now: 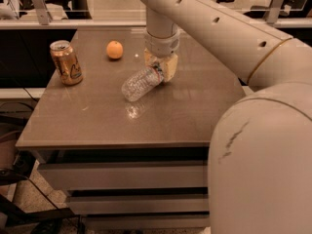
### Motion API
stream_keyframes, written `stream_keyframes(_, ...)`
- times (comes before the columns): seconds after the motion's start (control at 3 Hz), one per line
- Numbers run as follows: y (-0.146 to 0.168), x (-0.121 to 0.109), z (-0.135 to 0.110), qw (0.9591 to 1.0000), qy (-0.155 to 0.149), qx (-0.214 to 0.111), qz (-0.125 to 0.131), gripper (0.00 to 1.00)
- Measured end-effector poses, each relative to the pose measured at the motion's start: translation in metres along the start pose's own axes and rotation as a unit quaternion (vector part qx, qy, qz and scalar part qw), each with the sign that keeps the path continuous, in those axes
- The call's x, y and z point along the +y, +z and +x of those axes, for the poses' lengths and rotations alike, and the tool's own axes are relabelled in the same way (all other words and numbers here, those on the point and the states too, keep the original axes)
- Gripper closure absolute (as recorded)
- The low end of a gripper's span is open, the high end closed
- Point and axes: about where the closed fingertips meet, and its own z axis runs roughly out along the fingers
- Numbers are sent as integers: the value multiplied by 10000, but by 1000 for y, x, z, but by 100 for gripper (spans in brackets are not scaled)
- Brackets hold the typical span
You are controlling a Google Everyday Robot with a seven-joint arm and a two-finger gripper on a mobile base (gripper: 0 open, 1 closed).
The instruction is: Place water bottle upright
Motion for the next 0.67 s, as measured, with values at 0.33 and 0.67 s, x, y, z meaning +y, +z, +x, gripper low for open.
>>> stream_keyframes(0.33, -22, -9, -9, 9996, -179, 158, 168, 87)
stream_keyframes(0.67, -52, -18, -21, 9963, -602, 204, 574, 100)
